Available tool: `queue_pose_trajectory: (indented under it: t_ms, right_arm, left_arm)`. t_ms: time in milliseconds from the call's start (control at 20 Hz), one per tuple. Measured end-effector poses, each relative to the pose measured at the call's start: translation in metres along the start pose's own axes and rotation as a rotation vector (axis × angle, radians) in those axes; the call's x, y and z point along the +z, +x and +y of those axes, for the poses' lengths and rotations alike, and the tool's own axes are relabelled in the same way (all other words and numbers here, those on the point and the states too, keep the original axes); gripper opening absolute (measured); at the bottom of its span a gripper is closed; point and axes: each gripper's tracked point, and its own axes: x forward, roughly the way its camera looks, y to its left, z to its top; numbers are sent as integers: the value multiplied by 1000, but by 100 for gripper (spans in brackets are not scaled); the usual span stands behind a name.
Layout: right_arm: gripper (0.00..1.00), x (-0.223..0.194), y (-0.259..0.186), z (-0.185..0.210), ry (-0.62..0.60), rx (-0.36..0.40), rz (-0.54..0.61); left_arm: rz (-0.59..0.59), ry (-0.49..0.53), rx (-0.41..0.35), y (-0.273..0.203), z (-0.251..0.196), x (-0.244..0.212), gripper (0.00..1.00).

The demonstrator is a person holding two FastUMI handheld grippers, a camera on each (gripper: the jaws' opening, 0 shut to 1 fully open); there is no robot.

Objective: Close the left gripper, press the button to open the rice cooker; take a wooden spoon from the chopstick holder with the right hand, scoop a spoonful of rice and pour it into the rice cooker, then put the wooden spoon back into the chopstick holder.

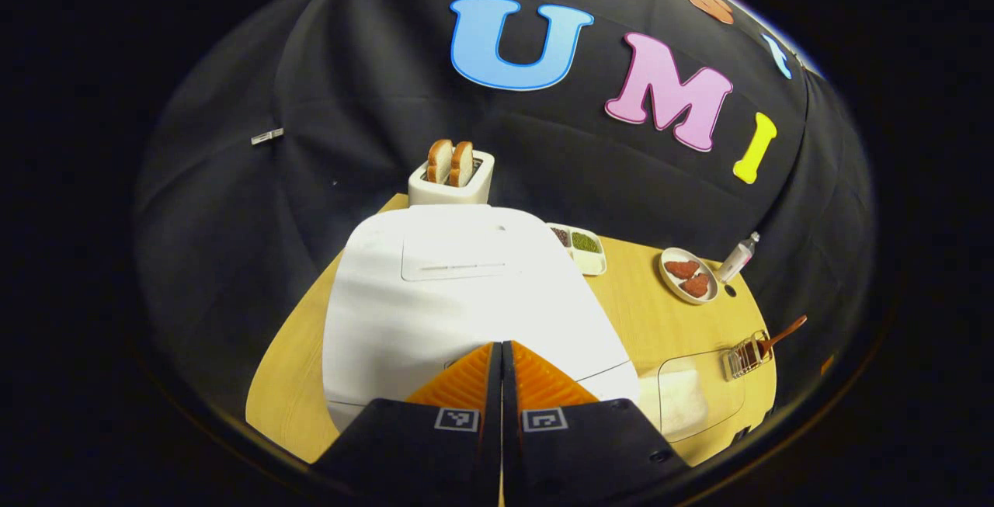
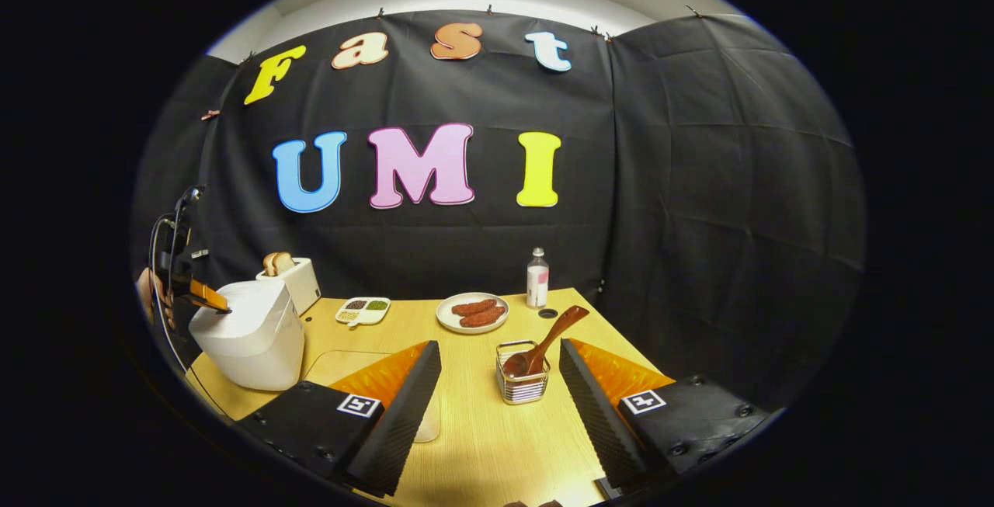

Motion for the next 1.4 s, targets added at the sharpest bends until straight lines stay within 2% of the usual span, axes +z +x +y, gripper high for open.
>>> queue_pose_trajectory:
  t_ms: [500,650,800,950,1050,1200,1400]
  right_arm:
    - [97,-6,-2,-1,20,-9,26]
    - [96,-4,-5,0,23,-20,19]
    - [96,-5,-7,1,24,-35,25]
    - [96,-1,-10,5,20,-45,12]
    - [96,0,-12,8,14,-51,7]
    - [96,5,-14,14,17,-54,1]
    - [96,14,-14,15,52,-55,19]
  left_arm:
    - [-37,-38,5,-6,1,0,7]
    - [-171,26,47,-29,-2,34,7]
    - [-427,114,136,-79,-2,87,7]
    - [-539,160,97,-130,-23,91,7]
    - [-564,156,65,-154,-33,80,7]
    - [-534,126,8,-174,-41,47,8]
    - [-465,123,-31,-187,-43,4,9]
